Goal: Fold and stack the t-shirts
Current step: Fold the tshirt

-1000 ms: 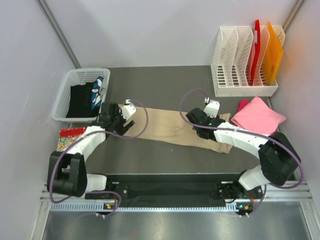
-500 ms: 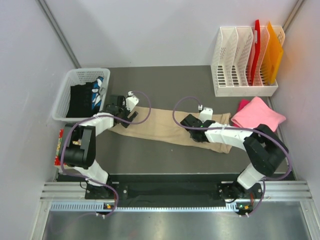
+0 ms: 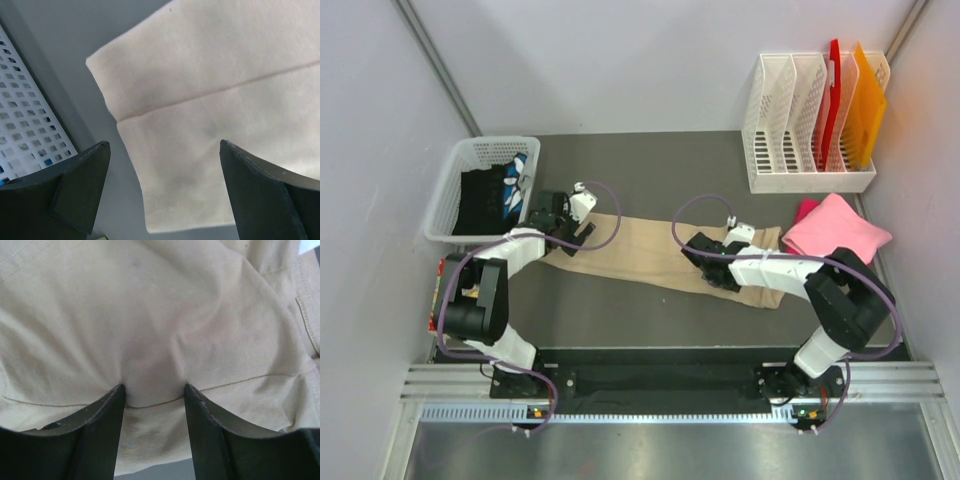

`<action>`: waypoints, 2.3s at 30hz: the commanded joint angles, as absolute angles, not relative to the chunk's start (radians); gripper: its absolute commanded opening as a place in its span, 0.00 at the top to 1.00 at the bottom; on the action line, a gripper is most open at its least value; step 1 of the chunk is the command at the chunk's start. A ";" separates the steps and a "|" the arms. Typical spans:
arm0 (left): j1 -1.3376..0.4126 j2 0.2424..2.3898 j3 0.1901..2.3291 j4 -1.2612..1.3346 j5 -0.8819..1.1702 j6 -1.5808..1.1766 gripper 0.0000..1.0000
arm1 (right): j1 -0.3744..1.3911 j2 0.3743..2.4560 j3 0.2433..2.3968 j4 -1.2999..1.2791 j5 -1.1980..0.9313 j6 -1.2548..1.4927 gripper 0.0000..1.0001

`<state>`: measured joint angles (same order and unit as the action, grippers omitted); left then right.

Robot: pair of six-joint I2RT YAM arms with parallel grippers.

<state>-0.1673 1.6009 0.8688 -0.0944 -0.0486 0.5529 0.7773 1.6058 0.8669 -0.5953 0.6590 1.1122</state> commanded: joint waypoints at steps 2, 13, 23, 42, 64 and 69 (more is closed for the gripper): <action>-0.170 1.505 0.824 -0.166 0.063 0.589 0.05 | 0.787 1.528 0.749 -0.798 0.657 1.203 0.50; -0.170 1.462 0.857 -0.250 0.114 0.597 0.05 | 0.847 1.333 0.775 -1.009 0.709 1.298 0.51; -0.147 1.649 1.003 -0.256 0.098 0.480 0.05 | 0.929 1.339 0.853 -1.055 0.752 1.330 0.51; -0.041 1.864 1.181 -0.508 0.324 0.456 0.21 | 1.008 1.376 0.937 -1.150 0.815 1.425 0.52; -0.022 1.872 1.226 -0.646 0.350 0.512 1.00 | 1.009 1.355 0.943 -1.161 0.831 1.425 0.53; 0.064 1.812 1.261 -0.698 0.322 0.528 1.00 | 1.011 1.339 0.931 -1.161 0.834 1.428 0.53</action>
<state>-0.0154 1.8755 1.2335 -0.5713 0.3515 0.5018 0.9924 1.3811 0.9054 -1.1458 0.8021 1.4109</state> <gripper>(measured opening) 0.036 0.472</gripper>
